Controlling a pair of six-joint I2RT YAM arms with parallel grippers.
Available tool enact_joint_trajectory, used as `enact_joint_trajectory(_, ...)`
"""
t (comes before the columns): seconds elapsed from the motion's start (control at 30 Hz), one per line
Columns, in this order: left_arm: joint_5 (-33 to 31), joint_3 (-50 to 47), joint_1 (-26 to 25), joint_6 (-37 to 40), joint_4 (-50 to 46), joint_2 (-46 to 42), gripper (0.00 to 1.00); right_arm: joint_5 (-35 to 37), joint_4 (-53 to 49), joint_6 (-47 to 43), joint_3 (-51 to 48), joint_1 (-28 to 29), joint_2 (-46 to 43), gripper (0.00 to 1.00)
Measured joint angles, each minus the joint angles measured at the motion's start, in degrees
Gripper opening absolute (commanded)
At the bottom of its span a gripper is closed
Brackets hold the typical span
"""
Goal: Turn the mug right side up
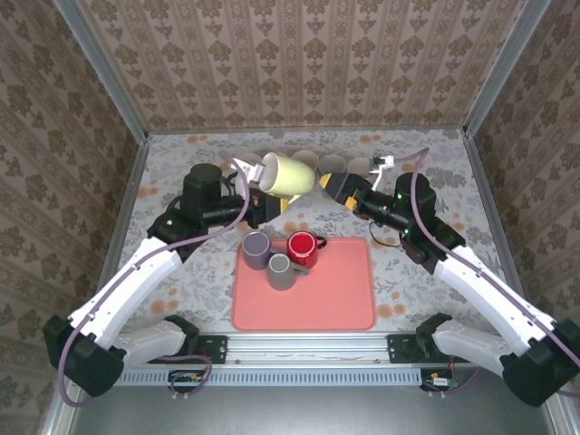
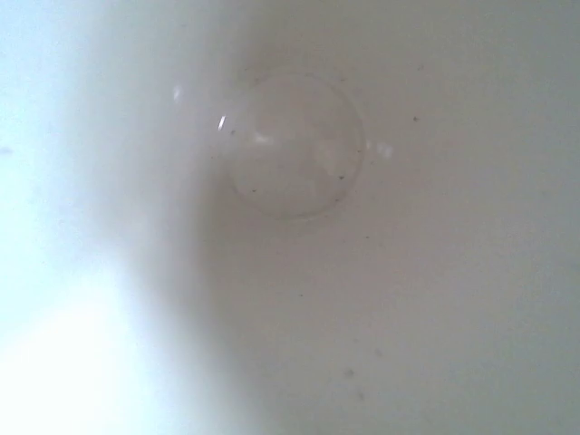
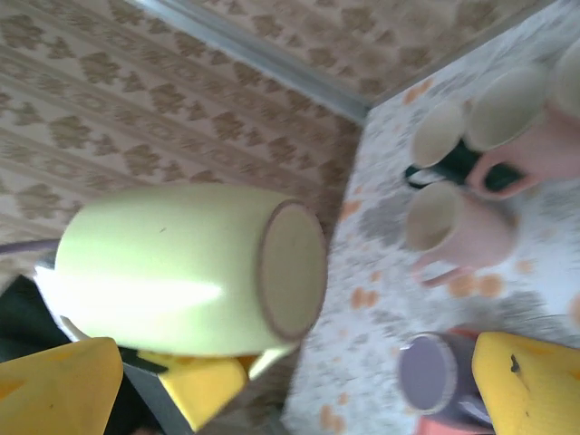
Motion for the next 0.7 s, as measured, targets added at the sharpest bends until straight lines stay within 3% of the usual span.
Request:
enact_joint_trajectory(0.27, -21.64, 7.10, -4.63, 9.57, -16.13, 14.45, 0.00, 8.81, -14.53, -12.39, 0.83, 0.02, -5.75, 1.00)
enact_joint_trajectory(0.5, -30.51, 11.72, -5.03, 11.02, -20.98, 25.27, 0.00, 11.58, -18.64, -17.59, 0.72, 0.02, -8.28, 1.00)
enact_joint_trajectory(0.7, -34.12, 15.21, -5.03, 11.17, -20.04, 31.43, 0.00, 12.70, -19.80, -20.15, -0.39, 0.02, -9.46, 1.00)
